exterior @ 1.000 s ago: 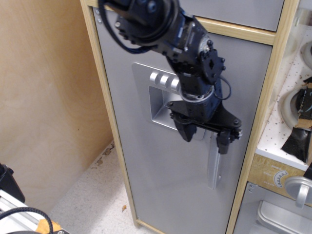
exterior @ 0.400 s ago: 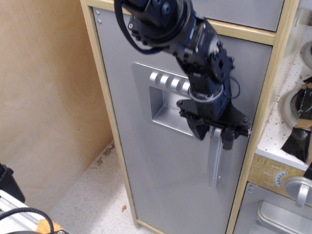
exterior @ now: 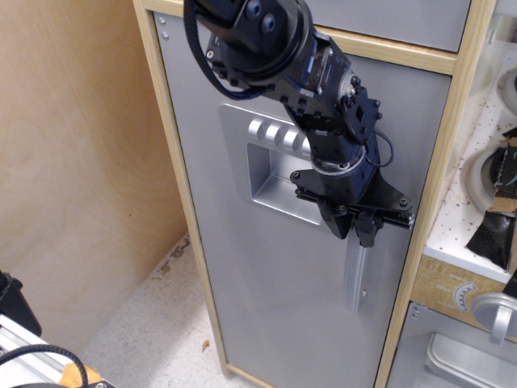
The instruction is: Open fridge
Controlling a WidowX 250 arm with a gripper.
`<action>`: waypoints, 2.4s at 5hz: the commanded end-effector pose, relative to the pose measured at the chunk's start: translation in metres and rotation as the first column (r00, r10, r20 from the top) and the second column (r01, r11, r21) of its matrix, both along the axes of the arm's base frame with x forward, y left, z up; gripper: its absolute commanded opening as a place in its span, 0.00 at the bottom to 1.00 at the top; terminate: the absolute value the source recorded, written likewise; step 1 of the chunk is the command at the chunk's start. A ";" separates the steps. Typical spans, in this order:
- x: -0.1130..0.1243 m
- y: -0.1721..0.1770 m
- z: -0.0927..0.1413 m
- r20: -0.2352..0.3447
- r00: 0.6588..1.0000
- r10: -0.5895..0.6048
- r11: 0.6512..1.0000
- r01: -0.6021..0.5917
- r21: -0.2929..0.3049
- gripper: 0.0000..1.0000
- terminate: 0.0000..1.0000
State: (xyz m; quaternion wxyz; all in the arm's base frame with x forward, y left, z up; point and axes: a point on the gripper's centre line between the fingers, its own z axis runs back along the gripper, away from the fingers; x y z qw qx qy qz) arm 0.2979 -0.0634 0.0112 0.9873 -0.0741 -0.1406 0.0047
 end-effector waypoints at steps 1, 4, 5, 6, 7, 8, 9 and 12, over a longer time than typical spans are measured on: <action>-0.025 -0.005 0.003 -0.044 0.998 0.042 0.999 -0.043 -0.029 0.00 0.00; -0.107 0.000 0.007 -0.145 0.985 0.089 0.994 -0.097 -0.052 1.00 0.00; -0.132 -0.013 0.011 -0.178 0.974 0.142 0.987 -0.153 -0.050 1.00 0.00; -0.138 -0.043 0.007 -0.180 0.962 0.205 0.973 -0.221 -0.072 1.00 0.00; -0.125 -0.068 0.007 -0.165 0.968 0.187 0.976 -0.201 -0.079 1.00 0.00; -0.107 -0.103 0.025 -0.167 0.973 0.163 0.982 -0.176 -0.071 1.00 0.00; -0.090 -0.117 0.058 -0.173 0.977 0.128 0.991 -0.134 -0.026 1.00 0.00; -0.044 -0.052 0.074 -0.124 0.992 0.013 0.995 -0.001 0.096 1.00 0.00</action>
